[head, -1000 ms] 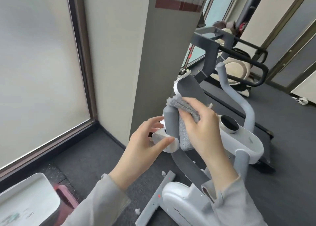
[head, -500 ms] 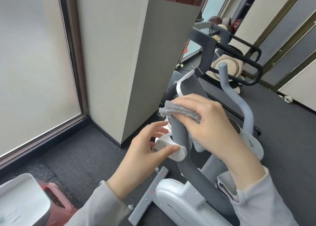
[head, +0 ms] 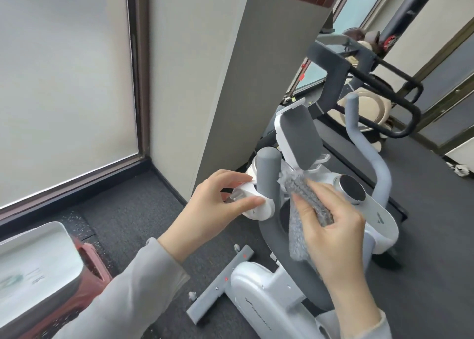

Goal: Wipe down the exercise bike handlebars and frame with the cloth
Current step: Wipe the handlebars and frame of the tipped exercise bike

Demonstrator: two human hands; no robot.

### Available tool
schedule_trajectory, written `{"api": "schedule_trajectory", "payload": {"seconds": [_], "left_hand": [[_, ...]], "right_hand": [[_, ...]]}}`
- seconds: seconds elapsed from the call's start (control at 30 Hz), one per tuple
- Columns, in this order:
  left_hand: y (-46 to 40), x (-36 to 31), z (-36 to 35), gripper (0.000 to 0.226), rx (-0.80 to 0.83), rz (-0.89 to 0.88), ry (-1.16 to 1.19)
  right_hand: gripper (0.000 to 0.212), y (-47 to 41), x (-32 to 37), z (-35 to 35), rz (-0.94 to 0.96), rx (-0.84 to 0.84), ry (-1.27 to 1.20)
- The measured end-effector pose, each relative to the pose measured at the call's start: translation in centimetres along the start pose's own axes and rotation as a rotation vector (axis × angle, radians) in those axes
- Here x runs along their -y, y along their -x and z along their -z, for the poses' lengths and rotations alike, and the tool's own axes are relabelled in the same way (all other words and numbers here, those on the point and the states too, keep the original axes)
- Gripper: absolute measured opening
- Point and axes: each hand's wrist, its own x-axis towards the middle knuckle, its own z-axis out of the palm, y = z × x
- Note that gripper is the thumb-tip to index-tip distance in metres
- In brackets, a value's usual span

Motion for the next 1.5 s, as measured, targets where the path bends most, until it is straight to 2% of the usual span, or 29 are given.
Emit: {"api": "schedule_trajectory", "payload": {"seconds": [0.1, 0.23, 0.33, 0.43, 0.53, 0.7, 0.83, 0.97, 1.07, 1.17, 1.27, 1.43, 1.5], "left_hand": [[0.0, 0.0, -0.1, 0.042, -0.001, 0.017, 0.015], [0.0, 0.0, 0.0, 0.037, 0.01, 0.025, 0.05], [-0.1, 0.3, 0.2, 0.038, 0.032, 0.032, 0.068], [0.1, 0.4, 0.1, 0.039, 0.032, 0.024, 0.09], [0.1, 0.5, 0.1, 0.035, 0.027, 0.026, 0.116], [0.3, 0.5, 0.3, 0.021, 0.027, 0.007, 0.139], [0.4, 0.8, 0.8, 0.037, 0.048, 0.041, 0.126], [0.7, 0.9, 1.3, 0.036, 0.066, 0.049, 0.108], [0.7, 1.0, 1.2, 0.036, 0.054, 0.055, 0.1], [0.5, 0.7, 1.1, 0.03, 0.049, 0.037, 0.096], [0.4, 0.6, 0.9, 0.037, 0.057, 0.018, 0.069], [0.5, 0.6, -0.2, 0.055, -0.001, -0.002, -0.05], [0.6, 0.5, -0.7, 0.058, -0.038, -0.011, -0.055]], "right_hand": [[0.025, -1.4, 0.8, -0.8, 0.144, -0.064, 0.043], [0.037, 0.1, 0.3, -1.6, 0.226, 0.023, 0.117], [0.036, 2.3, -0.5, -0.8, 0.188, 0.074, 0.117], [0.027, 2.1, -0.2, -0.2, 0.182, 0.04, 0.104], [0.029, -0.4, 1.5, -0.3, 0.289, 0.008, 0.125], [0.03, -2.7, 3.4, -2.4, 0.423, 0.122, 0.284], [0.023, -0.9, 2.8, -2.9, 0.371, 0.11, 0.274], [0.021, 0.9, 2.2, -2.9, 0.283, 0.051, 0.174], [0.02, 0.1, 2.6, -2.6, 0.307, -0.031, 0.143], [0.023, -0.7, 2.8, -2.7, 0.32, 0.021, 0.157], [0.024, 0.7, 2.3, -2.4, 0.281, 0.072, 0.146], [0.024, -0.9, 1.0, 0.0, 0.105, -0.097, 0.021], [0.022, -3.5, 0.9, 0.2, 0.01, -0.081, -0.039]]}}
